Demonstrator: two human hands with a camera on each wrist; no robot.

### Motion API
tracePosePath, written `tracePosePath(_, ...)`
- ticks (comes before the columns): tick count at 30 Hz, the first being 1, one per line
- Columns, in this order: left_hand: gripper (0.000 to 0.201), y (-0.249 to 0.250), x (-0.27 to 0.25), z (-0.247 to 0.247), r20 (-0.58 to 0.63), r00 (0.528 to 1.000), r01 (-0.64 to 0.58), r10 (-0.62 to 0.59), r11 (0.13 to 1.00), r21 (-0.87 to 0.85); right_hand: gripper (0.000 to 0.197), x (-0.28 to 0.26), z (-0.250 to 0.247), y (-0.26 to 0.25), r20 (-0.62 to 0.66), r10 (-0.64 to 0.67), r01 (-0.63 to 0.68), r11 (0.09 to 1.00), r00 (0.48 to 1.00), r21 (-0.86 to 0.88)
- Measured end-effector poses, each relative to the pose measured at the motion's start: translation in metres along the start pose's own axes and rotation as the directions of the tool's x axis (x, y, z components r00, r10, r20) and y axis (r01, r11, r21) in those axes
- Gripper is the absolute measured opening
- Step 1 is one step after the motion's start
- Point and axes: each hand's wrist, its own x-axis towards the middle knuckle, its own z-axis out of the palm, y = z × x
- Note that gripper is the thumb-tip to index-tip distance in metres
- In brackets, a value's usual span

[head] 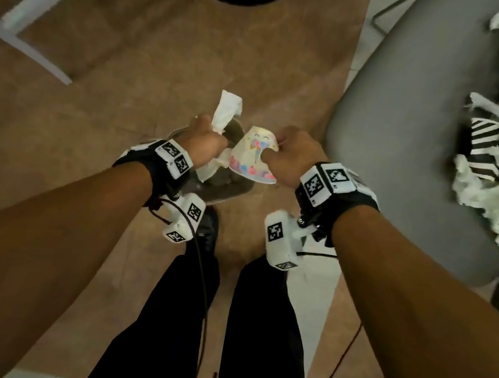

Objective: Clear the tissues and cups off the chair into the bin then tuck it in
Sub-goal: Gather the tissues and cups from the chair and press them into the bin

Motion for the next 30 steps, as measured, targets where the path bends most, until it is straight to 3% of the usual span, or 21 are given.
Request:
tracePosePath(2, 0.055, -0.031, 0.018, 0.003, -0.054, 0.998, 0.038, -0.031, 0.99, 0.138, 0.043, 0.012, 0.033, -0.001, 0.009, 0.03, -0.03, 0.999, 1.0, -0.028)
tracePosePath(5, 0.048, -0.068, 0.04, 0.013, 0.032, 0.999, 0.018, -0.023, 0.989, 0.15, 0.045, 0.037, 0.077, 0.008, 0.042, 0.078, -0.075, 0.995, 0.996, -0.063)
tracePosePath(10, 0.079, -0.105, 0.068, 0.034, 0.092, 0.994, -0.066, 0.056, 0.992, 0.104, 0.062, 0.073, 0.127, 0.018, 0.138, 0.095, -0.089, 0.995, 0.986, -0.049)
tracePosePath(12, 0.089, -0.111, 0.077, 0.033, 0.109, 0.993, -0.057, 0.044, 0.991, 0.12, 0.056, 0.075, 0.131, 0.016, 0.184, 0.058, -0.038, 0.993, 0.981, -0.108)
tracePosePath(14, 0.087, -0.108, 0.08, 0.025, 0.118, 0.992, -0.064, 0.045, 0.984, 0.168, 0.048, 0.071, 0.126, 0.012, 0.209, 0.037, -0.018, 0.996, 0.977, -0.091)
tracePosePath(17, 0.077, -0.079, 0.069, 0.008, 0.017, 0.997, -0.075, 0.073, 0.99, 0.122, 0.044, 0.058, 0.098, 0.003, 0.205, 0.004, -0.001, 1.0, 0.979, -0.013)
tracePosePath(20, 0.061, -0.036, 0.055, -0.006, -0.106, 0.99, -0.081, 0.095, 0.988, 0.13, 0.027, 0.039, 0.06, -0.007, 0.202, -0.04, 0.026, 0.997, 0.978, 0.069)
tracePosePath(22, 0.055, 0.002, 0.044, -0.009, -0.136, 0.978, -0.143, 0.158, 0.983, 0.117, 0.025, 0.024, 0.032, -0.013, 0.169, -0.037, 0.009, 0.986, 0.985, 0.166)
tracePosePath(24, 0.049, 0.048, 0.03, -0.005, -0.123, 0.965, -0.215, 0.23, 0.969, 0.121, 0.034, 0.015, 0.0, -0.001, 0.09, 0.014, -0.043, 0.945, 0.996, 0.323)
tracePosePath(26, 0.043, 0.095, 0.016, 0.007, -0.093, 0.947, -0.289, 0.308, 0.942, 0.173, 0.029, 0.009, -0.033, 0.031, -0.001, 0.068, -0.061, 0.903, 0.998, 0.425)
tracePosePath(30, 0.038, 0.181, -0.005, 0.051, -0.009, 0.888, -0.439, 0.459, 0.854, 0.278, 0.013, -0.03, -0.109, 0.088, -0.181, 0.188, -0.091, 0.892, 0.965, 0.442)
